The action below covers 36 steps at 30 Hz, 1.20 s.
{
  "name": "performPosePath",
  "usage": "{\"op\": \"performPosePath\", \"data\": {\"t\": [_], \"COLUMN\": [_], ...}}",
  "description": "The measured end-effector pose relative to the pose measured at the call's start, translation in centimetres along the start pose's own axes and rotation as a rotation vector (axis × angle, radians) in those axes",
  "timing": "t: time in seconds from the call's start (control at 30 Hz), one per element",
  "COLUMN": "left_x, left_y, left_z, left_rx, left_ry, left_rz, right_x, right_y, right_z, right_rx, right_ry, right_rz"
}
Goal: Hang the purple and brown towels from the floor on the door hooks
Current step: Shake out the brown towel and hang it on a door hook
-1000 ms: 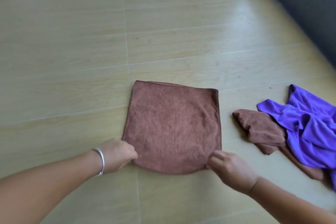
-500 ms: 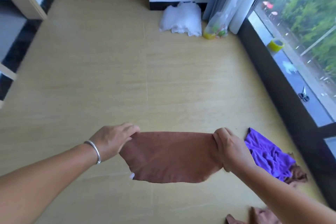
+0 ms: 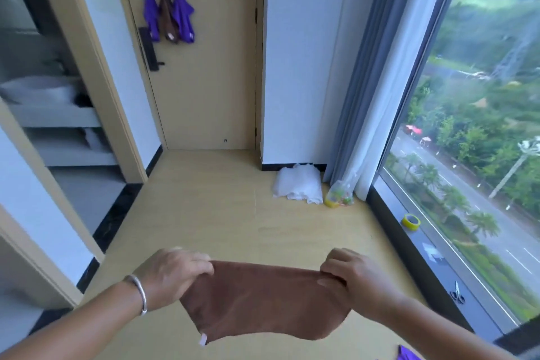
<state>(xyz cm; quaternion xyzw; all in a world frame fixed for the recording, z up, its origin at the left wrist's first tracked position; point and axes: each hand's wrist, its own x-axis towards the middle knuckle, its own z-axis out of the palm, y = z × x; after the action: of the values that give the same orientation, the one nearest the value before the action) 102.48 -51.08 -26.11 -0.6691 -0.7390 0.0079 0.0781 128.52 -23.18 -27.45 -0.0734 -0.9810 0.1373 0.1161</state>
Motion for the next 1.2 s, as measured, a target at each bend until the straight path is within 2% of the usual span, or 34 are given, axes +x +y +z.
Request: {"op": "performPosePath", "data": {"t": [0.2, 0.4, 0.6, 0.9, 1.07, 1.2], "left_x": [-0.8, -1.7, -2.3, 3.1, 8.2, 13.0], "left_y": [-5.2, -10.1, -14.8, -21.4, -26.3, -30.9], "left_z": [-11.5, -18.7, -23.0, -25.1, -26.7, -28.4], "left_rx": [-0.008, 0.048, 0.148, 0.257, 0.275, 0.218], "left_ry": [0.107, 0.225, 0.276, 0.381, 0.415, 0.345], "left_rz": [-0.238, -0.284, -0.348, -0.439, -0.472, -0.411], "right_x": [9.0, 16.1, 21.3, 32.8, 40.9, 47.1], "right_y": [-6.1, -11.6, -14.2, -12.1, -8.9, -5.2], "right_z": [-9.1, -15.2, -18.1, -19.4, -20.9, -22.8], "right_rx": [-0.058, -0.386, -0.425, -0.224, -0.096, -0.119], "right_ry": [0.034, 0.028, 0.112, 0.33, 0.318, 0.289], "right_rz": [0.009, -0.259, -0.398, -0.393, -0.396, -0.465]}}
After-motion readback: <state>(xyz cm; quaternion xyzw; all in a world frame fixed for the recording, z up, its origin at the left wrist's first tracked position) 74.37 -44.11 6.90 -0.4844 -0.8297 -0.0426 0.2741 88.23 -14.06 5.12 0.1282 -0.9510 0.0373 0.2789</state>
